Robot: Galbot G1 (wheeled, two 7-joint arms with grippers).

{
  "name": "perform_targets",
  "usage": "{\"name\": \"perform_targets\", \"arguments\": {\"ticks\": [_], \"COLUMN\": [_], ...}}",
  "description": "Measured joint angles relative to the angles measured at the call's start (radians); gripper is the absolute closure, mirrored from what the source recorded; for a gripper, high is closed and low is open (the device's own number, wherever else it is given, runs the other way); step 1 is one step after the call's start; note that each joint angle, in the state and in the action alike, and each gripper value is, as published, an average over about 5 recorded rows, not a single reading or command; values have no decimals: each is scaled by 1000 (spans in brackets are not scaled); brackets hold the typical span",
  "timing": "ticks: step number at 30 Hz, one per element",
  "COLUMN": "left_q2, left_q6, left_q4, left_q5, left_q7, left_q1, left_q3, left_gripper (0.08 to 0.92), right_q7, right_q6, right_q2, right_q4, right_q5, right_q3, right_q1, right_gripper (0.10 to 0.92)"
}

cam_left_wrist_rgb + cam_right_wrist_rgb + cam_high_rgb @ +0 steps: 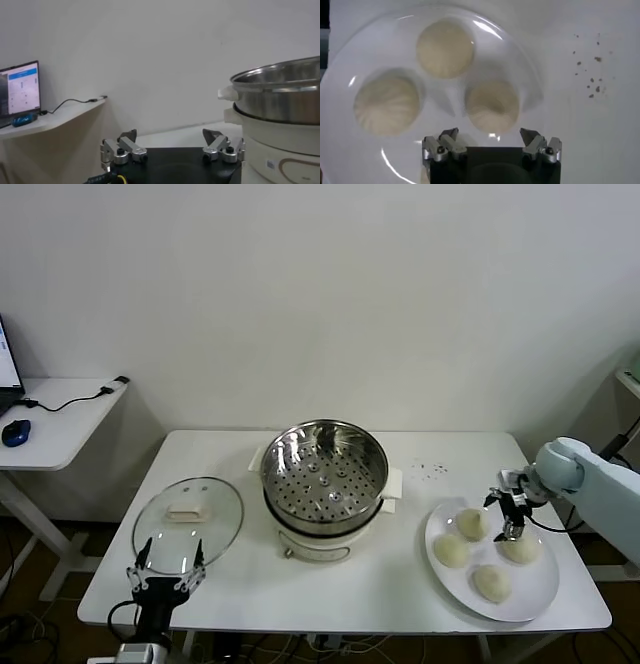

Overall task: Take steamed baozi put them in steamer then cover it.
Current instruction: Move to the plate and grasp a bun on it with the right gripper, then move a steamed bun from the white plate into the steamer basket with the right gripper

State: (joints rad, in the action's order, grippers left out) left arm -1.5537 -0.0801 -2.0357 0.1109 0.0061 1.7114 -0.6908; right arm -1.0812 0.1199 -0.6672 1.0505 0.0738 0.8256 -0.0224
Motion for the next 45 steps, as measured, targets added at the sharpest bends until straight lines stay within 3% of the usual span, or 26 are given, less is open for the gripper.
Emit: {"name": "perform_targets", "arguments": {"ticks": [15,25,32,45], "left_q2": [2,2,2,7], "left_q6": [-1,0,0,5], "left_q4": [21,26,27,17], "left_q5": [1,2,2,5], "left_q7": [-2,-6,-7,-7], "left_q1": [-7,-7,-2,1], "left_q3": [-7,-7,-6,-1], "left_gripper": [177,177,177,177], "right_q7": [-18,-28,-35,-109], "right_q6": [-2,-11,-31,-232], "right_q2": [-78,-81,-70,-166], "right_q4": [-64,-69,-55,-71], "right_q5": [-27,-39,-58,-118], "right_q3": [100,124,143,318], "right_q1": [53,71,97,407], "right_gripper": [207,311,341,347]}}
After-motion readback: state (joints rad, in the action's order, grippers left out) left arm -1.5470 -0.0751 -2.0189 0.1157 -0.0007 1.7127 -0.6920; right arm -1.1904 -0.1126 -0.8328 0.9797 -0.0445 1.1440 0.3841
